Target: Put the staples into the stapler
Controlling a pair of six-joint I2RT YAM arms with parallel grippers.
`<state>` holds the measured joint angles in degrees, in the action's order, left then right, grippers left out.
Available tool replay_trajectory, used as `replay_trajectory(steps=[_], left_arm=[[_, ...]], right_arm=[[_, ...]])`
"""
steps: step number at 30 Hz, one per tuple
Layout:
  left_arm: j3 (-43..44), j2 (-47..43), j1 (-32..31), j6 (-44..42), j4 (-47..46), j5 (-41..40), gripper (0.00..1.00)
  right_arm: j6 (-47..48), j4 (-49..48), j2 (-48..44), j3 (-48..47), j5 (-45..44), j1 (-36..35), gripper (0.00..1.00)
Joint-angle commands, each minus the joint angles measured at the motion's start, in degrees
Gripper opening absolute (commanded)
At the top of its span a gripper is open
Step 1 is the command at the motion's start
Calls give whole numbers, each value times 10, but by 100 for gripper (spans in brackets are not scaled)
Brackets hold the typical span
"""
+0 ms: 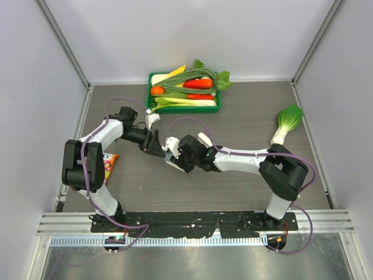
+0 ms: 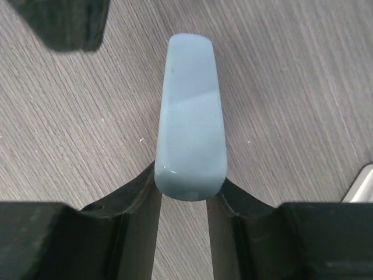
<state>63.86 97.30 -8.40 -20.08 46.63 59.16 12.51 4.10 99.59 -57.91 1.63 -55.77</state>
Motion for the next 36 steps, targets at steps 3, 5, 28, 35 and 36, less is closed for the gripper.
replay_trajectory(steps=[3, 5, 28, 35, 36], left_arm=[[25, -33, 31, -30, 27, 7, 68], [26, -35, 36, -34, 32, 6, 69], [-22, -336, 106, 63, -127, -140, 100], [11, -452, 107, 116, -170, -292, 100], [17, -464, 108, 122, -168, -299, 100]], right_arm=[[10, -14, -53, 2, 15, 7, 44], [12, -8, -57, 2, 18, 7, 45], [123, 196, -260, -73, -185, 50, 84], [117, 203, -359, -106, -224, 181, 85], [115, 198, -392, -106, -224, 208, 85]])
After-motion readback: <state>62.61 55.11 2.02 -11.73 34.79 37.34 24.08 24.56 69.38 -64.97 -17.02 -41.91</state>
